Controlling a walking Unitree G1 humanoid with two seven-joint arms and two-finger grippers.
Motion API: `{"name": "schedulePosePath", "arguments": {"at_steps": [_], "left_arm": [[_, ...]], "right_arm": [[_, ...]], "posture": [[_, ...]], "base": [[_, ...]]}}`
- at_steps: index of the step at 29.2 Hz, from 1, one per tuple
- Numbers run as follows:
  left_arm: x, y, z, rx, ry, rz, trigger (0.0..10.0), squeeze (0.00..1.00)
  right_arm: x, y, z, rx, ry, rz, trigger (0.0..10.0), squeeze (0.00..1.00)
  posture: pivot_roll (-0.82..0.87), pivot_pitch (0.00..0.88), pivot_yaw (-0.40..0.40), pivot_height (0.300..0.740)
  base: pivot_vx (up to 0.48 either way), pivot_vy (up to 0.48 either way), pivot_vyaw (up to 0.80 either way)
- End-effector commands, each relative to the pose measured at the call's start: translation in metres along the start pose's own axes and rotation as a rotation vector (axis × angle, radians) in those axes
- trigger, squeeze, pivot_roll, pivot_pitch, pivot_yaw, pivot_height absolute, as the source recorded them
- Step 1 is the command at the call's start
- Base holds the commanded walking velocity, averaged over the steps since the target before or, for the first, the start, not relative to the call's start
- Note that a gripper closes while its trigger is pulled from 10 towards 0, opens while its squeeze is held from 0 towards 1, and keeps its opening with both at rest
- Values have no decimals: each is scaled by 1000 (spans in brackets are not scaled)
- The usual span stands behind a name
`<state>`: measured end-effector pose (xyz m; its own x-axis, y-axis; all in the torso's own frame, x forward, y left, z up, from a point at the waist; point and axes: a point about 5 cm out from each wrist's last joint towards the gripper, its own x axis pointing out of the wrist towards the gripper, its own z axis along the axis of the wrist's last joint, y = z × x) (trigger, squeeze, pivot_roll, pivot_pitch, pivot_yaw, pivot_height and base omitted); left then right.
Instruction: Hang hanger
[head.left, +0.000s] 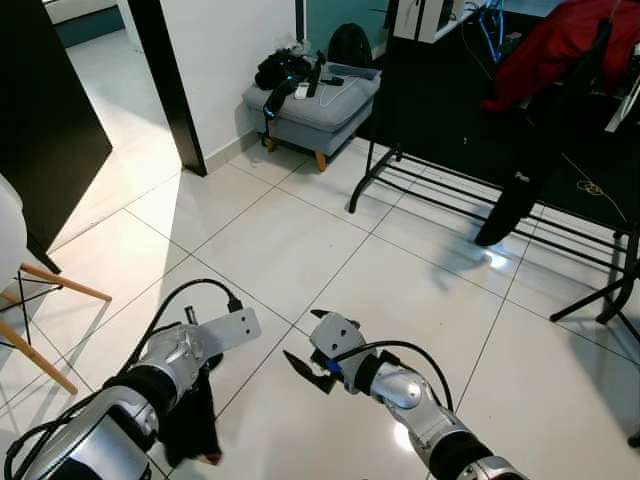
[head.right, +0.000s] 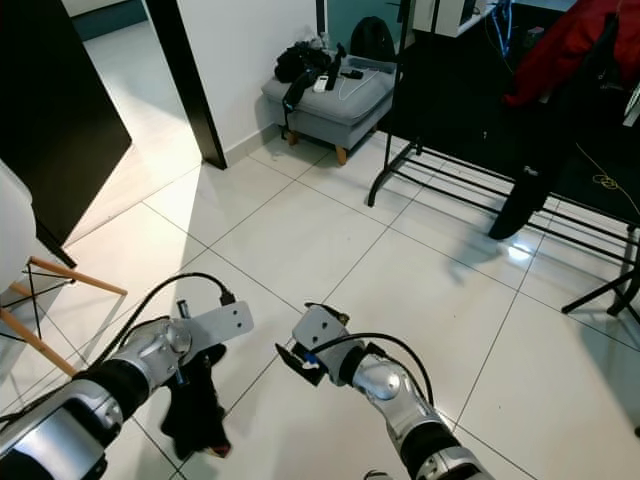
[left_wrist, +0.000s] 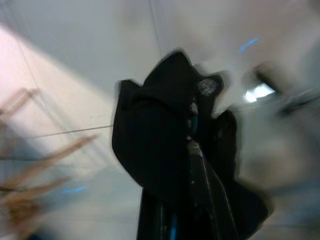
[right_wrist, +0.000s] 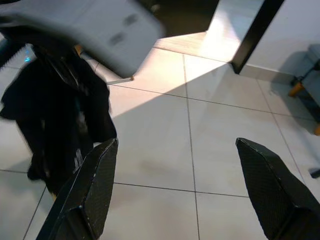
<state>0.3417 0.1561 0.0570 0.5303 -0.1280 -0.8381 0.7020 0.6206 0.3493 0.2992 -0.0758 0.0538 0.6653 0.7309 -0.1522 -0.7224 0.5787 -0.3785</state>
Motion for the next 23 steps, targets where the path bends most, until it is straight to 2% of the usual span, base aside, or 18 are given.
{"name": "schedulePosePath", "arguments": {"at_steps": [1, 2, 5, 6, 7, 9, 10, 11, 13, 15, 17, 18, 20, 23], "left_arm": [[-2, -3, 12, -99, -44, -75, 0, 0], [-8, 4, 39, -431, -192, -110, 0, 0], [-8, 4, 39, -431, -192, -110, 0, 0], [-12, 11, 49, -600, -269, -95, 0, 0], [-17, 22, 57, -844, -349, -53, 0, 0], [-23, 35, 61, -1164, -399, -6, 0, 0], [-24, 38, 60, -1263, -399, 5, 0, 0], [-24, 38, 60, -1263, -399, 5, 0, 0], [-25, 42, 57, -1332, -396, 31, 0, 0], [-27, 48, 55, -1350, -398, 95, 0, 0], [-28, 50, 55, -1368, -398, 106, 0, 0], [-32, 51, 63, -1406, -409, 79, 0, 0], [-34, 51, 68, -1412, -417, 56, 0, 0], [-42, 50, 89, -1419, -443, -1, 0, 0]], "right_arm": [[0, 6, -1, 5, 4, 20, 10000, 0], [0, 7, 0, 8, -1, 27, 10000, 0], [0, 7, 0, 8, -1, 27, 10000, 0], [0, 8, 0, 12, -3, 24, 10000, 0], [0, 8, 0, 14, -6, 23, 10000, 0], [0, 9, 1, 16, -9, 22, 10000, 0], [0, 9, 1, 16, -10, 23, 10000, 0], [0, 9, 1, 16, -10, 23, 10000, 0], [0, 10, 2, 15, -13, 28, 10000, 0], [1, 12, 3, 12, -24, 39, 10000, 0], [2, 13, 5, 9, -35, 45, 10000, 0], [2, 14, 7, -5, -53, 49, 10000, 0], [2, 15, 8, -13, -59, 48, 10000, 0], [4, 13, 10, -111, -46, 24, 10000, 0]], "posture": [[-54, 148, 52, 740], [-57, 149, 60, 740], [-57, 149, 60, 740], [-58, 149, 61, 740], [-61, 151, 61, 740], [-60, 152, 61, 740], [-60, 152, 61, 740], [-60, 152, 61, 740], [-57, 152, 59, 740], [-55, 153, 58, 740], [-55, 154, 58, 740], [-53, 154, 60, 740], [-53, 154, 60, 740], [-53, 154, 64, 740]], "base": [[0, 0, 0], [0, 0, 0], [0, 0, 0], [0, 0, 0], [0, 0, 0], [0, 0, 0], [0, 0, 0], [0, 0, 0], [0, 0, 0], [0, 0, 0], [0, 0, 0], [0, 0, 0], [0, 0, 0], [0, 0, 0]]}}
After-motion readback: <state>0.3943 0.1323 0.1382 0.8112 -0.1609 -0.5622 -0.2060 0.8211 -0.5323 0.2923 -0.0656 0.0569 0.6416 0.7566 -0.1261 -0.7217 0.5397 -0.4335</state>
